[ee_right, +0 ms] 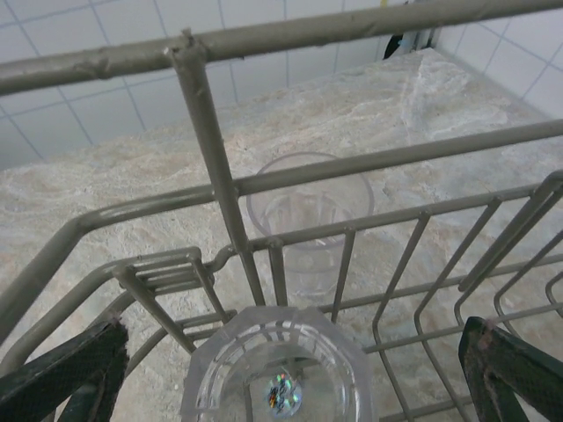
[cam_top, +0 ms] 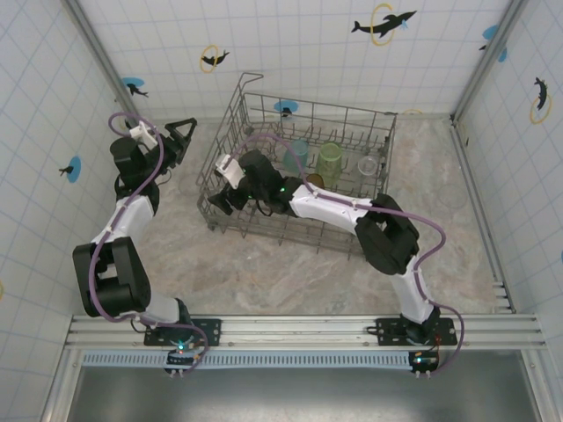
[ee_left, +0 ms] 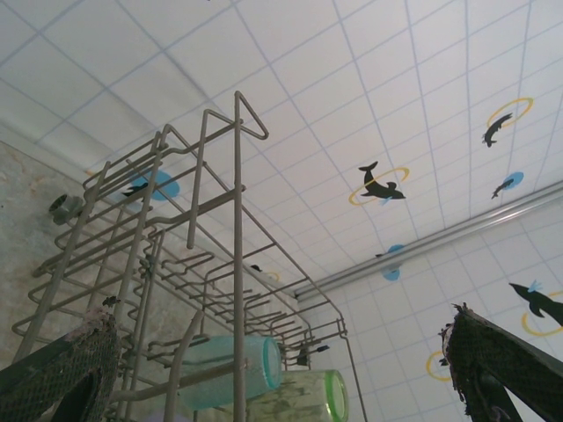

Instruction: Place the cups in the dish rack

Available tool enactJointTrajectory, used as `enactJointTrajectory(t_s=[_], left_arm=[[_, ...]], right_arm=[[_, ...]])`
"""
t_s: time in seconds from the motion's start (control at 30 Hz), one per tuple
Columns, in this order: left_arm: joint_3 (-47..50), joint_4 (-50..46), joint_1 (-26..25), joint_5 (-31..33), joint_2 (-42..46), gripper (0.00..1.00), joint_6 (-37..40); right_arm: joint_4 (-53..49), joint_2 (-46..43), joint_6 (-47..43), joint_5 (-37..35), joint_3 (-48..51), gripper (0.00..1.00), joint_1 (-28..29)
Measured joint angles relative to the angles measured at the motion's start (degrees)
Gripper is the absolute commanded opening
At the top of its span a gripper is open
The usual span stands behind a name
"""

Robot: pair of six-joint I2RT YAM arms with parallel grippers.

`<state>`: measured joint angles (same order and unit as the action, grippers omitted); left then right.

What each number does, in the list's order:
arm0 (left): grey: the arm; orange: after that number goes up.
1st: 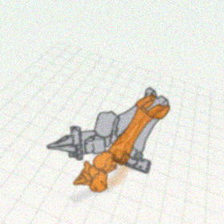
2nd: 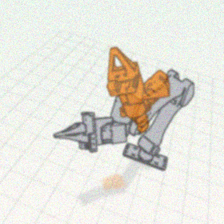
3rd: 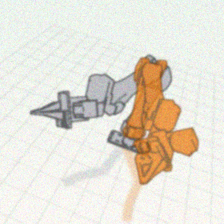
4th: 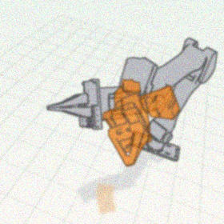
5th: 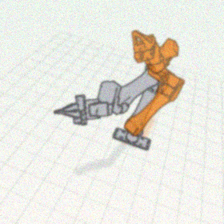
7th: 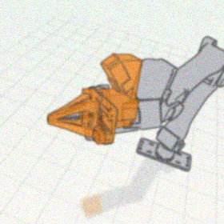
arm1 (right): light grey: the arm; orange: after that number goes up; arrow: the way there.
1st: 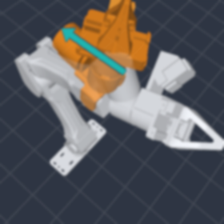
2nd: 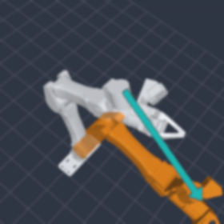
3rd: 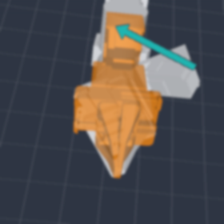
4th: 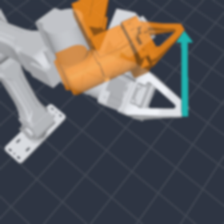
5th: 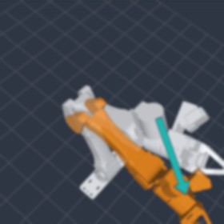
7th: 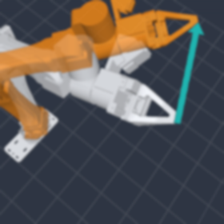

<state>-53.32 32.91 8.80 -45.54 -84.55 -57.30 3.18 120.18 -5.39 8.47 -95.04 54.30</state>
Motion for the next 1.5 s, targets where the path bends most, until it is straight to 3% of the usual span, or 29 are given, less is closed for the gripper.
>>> enactJointTrajectory(t_s=[0.2, 0.6, 0.93, 1.03, 1.17, 1.27, 1.5], left_arm=[[0.1, 0.0, 0.0, 0.0, 0.0, 0.97, 0.0], [0.0, 0.0, -0.1, 0.3, 0.0, 0.97, 0.2], [-0.3, -14.2, -2.6, 5.3, 5.7, 0.97, 9.5], [-0.4, -19.5, -3.8, 8.5, 9.4, 0.97, 12.7], [-0.4, -26.9, -9.8, 16.7, 14.3, 0.97, 17.1], [-0.4, -31.4, -13.2, 21.9, 16.3, 0.97, 18.8], [-0.5, -39.4, -15.6, 29.4, 16.2, 0.97, 18.9]], right_arm=[[-2.8, -4.9, 0.4, -3.1, 1.9, 1.00, -0.3], [0.7, -31.5, 7.3, -9.9, 18.9, 1.00, -3.9], [-6.8, -55.0, 19.2, -16.2, 36.8, 1.00, -13.2], [-9.0, -61.6, 21.3, -17.6, 41.5, 1.00, -14.5], [-11.4, -67.5, 23.3, -18.1, 45.9, 1.00, -16.1], [-12.5, -69.6, 24.1, -18.5, 47.6, 1.00, -16.8], [-13.0, -71.0, 24.5, -18.6, 50.2, 1.00, -18.0]])
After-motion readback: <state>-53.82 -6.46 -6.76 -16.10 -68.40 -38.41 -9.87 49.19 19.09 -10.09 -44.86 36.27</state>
